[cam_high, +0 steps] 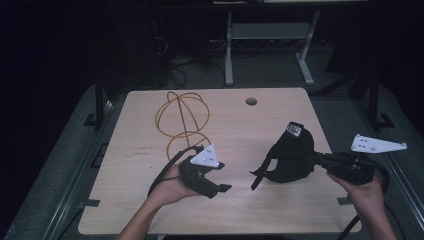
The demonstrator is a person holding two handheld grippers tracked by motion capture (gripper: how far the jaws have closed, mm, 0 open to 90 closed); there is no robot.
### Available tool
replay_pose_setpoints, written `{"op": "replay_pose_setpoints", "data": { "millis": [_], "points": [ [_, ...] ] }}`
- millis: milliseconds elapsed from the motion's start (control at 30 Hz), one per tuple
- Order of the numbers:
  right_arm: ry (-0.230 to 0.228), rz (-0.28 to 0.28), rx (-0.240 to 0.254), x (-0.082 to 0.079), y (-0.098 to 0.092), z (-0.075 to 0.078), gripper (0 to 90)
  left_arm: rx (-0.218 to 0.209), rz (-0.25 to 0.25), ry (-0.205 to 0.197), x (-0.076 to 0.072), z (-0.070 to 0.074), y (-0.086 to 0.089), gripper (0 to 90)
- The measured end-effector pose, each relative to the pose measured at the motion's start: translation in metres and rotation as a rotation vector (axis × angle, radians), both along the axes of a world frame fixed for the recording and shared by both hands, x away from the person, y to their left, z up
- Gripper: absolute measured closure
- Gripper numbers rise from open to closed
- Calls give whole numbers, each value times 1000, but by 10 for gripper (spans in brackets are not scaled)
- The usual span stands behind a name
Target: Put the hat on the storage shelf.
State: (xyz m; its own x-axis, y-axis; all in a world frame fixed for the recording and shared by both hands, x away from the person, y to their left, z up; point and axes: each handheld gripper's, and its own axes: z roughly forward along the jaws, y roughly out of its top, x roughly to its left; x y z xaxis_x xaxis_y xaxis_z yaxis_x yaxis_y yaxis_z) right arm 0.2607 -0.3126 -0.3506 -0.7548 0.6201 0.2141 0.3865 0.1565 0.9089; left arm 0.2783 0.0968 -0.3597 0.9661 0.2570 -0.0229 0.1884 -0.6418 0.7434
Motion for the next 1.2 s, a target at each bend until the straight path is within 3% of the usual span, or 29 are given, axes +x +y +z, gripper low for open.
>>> {"op": "replay_pose_setpoints", "data": {
  "millis": [433, 700, 1200],
  "points": [
    [-26, 37, -35, 17, 19, 29, 855, 11, 35, -41, -6, -18, 20, 261],
    [-13, 57, -46, 29, 37, 40, 855, 8, 47, -65, -10, -27, 29, 260],
    [-44, 108, -59, 50, 73, 73, 855, 65, 33, -71, -13, -37, 30, 255]
  ]
}}
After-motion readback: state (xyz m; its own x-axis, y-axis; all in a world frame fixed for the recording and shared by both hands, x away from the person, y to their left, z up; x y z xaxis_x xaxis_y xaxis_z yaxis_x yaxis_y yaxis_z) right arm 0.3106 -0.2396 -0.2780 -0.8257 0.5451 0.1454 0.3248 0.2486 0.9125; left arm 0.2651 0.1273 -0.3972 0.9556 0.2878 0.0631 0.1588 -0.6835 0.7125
